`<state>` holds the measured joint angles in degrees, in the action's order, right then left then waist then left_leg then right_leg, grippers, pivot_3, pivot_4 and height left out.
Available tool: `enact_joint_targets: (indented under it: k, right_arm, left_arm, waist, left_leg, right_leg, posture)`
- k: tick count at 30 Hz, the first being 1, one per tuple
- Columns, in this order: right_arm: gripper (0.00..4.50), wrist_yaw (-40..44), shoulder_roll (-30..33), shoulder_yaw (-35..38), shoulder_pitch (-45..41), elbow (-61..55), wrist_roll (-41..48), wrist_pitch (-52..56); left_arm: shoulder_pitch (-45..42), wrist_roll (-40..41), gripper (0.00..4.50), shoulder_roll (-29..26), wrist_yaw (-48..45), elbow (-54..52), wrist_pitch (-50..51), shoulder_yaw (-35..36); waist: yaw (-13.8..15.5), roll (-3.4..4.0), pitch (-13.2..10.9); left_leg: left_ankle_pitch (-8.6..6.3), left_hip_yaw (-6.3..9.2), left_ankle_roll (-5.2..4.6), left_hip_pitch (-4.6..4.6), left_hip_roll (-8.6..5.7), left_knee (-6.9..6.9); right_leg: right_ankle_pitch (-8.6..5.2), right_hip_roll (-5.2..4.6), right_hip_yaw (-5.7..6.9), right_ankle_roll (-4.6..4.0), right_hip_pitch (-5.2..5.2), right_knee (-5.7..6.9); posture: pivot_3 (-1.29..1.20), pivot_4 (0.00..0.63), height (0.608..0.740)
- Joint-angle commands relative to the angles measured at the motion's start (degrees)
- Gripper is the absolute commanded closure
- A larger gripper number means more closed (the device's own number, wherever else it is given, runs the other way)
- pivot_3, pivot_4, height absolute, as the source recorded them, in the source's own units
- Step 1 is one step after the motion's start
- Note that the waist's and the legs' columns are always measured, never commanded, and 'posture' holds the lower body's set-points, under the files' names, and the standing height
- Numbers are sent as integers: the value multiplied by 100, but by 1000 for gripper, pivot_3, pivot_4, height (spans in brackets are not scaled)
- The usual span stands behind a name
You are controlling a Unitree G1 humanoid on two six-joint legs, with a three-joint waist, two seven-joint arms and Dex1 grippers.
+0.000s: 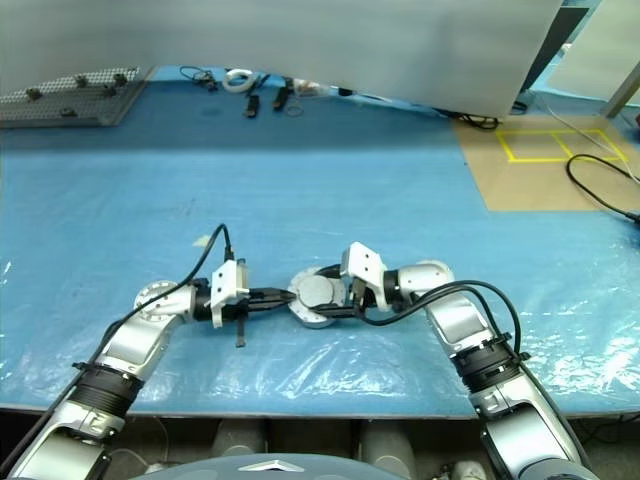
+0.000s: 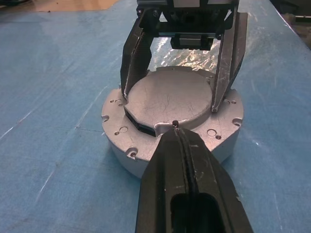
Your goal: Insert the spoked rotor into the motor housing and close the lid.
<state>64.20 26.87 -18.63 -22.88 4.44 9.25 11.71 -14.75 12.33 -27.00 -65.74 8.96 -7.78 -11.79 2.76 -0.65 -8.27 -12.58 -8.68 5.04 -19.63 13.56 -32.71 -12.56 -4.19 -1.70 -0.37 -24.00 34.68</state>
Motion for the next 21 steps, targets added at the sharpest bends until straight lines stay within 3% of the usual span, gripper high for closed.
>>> enact_joint_targets:
  k: [1, 9, 10, 13, 21]
  right_arm:
    - [1556, -84, 178, -70, 196, 275, -198, 318]
    - [1556, -138, 209, -71, 211, 319, -268, 176]
    - [822, -81, 217, -62, 222, 283, -208, 204]
    - [12, -130, 202, -62, 218, 274, -210, 206]
    - [12, -8, 42, 345, 119, -119, 406, 301]
  left_arm:
    - [-13, -255, 4500, 86, 91, 159, -40, -213]
    - [-48, -206, 4500, -19, 41, -192, 289, -247]
    - [-55, -204, 4500, -34, 33, -192, 305, -246]
    - [-91, -198, 4500, -42, 27, -185, 344, -245]
    - [-169, -185, 4500, -21, 6, -217, 456, -238]
  waist:
    - [7, 1, 3]
    - [32, 5, 7]
    - [33, 5, 7]
    - [33, 5, 7]
    - [37, 7, 6]
  left_leg:
    - [0, 0, 0, 0, 0, 0]
    - [-1, 0, -2, 0, -1, 1]
    - [-2, 0, -3, -1, -1, 2]
    - [-2, 0, -3, -2, -1, 6]
    - [0, -3, 1, -7, -2, 17]
  right_leg:
    - [0, -1, 0, 0, 1, 0]
    - [-1, -4, -1, 1, 2, 0]
    - [-1, -4, -1, 2, 2, 0]
    - [-2, -4, -1, 3, 1, -6]
    - [-5, -4, 0, 8, -6, -16]
  posture:
    - [0, 150, 740]
    - [0, 150, 740]
    - [0, 150, 740]
    - [0, 150, 740]
    - [0, 150, 740]
